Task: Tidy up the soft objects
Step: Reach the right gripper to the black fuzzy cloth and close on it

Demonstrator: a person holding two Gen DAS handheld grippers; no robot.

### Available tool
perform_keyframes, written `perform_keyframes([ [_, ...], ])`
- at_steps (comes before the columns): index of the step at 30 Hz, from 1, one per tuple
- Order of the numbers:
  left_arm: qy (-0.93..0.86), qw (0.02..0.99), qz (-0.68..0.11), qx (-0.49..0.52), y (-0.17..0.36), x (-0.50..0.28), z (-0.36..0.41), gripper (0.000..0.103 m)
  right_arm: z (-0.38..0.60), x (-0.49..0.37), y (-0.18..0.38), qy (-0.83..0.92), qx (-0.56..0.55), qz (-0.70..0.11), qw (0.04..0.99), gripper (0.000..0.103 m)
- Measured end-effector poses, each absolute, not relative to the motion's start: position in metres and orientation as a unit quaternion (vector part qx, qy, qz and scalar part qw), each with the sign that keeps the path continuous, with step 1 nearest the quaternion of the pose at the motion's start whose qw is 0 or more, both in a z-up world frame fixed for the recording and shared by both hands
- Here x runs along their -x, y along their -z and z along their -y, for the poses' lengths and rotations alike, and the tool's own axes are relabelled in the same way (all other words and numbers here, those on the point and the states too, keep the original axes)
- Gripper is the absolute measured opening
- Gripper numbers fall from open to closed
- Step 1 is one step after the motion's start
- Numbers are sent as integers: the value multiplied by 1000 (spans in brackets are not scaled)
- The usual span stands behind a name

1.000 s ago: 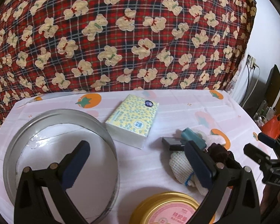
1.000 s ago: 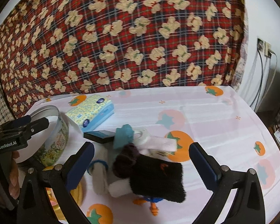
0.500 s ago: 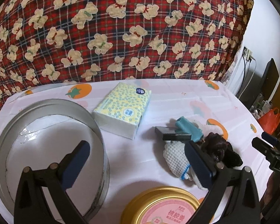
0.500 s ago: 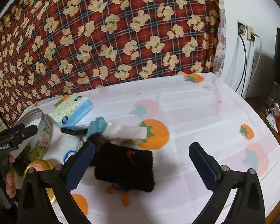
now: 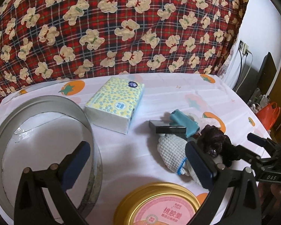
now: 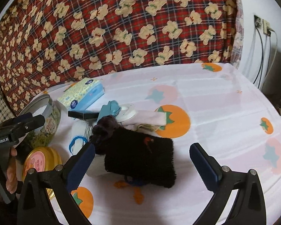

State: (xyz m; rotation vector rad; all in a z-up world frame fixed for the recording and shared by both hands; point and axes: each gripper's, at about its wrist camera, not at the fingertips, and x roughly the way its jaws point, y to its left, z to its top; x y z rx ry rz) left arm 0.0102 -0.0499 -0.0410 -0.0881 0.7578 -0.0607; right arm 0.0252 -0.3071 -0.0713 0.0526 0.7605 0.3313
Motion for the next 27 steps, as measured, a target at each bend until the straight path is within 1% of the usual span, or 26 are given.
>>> perform_keyframes([
  [1, 30, 928, -370, 42, 41, -10, 51, 103, 305, -26, 73, -164, -25, -372, 913, 102],
  [3, 31, 927, -371, 41, 42, -11, 52, 103, 303, -28, 77, -171, -25, -376, 910, 98],
  [5, 31, 927, -372, 38, 43, -12, 54, 103, 302, -31, 79, -176, -28, -380, 908, 88],
  [7, 30, 926, -373, 36, 44, -13, 56, 103, 301, -34, 82, -179, -31, -388, 903, 85],
  [10, 31, 925, -376, 35, 45, -14, 58, 103, 300, -39, 88, -179, -33, -401, 898, 84],
  [12, 31, 925, -377, 32, 45, -15, 61, 103, 299, -42, 93, -178, -34, -410, 894, 80],
  [14, 33, 925, -378, 29, 44, -16, 64, 103, 299, -44, 97, -183, -38, -417, 889, 69],
  [15, 34, 925, -378, 27, 44, -16, 66, 103, 299, -45, 99, -191, -42, -421, 886, 68],
  [18, 37, 925, -377, 21, 42, -16, 71, 103, 296, -46, 104, -201, -38, -428, 880, 59],
  [19, 38, 925, -377, 20, 42, -16, 73, 103, 296, -45, 105, -205, -38, -427, 880, 51],
  [20, 38, 925, -377, 18, 41, -16, 75, 103, 296, -45, 106, -206, -40, -425, 880, 38],
  [23, 39, 925, -377, 13, 41, -17, 81, 103, 305, -43, 103, -214, -61, -409, 885, 26],
  [27, 41, 924, -379, 5, 40, -19, 91, 103, 310, -41, 99, -221, -73, -391, 891, 22],
])
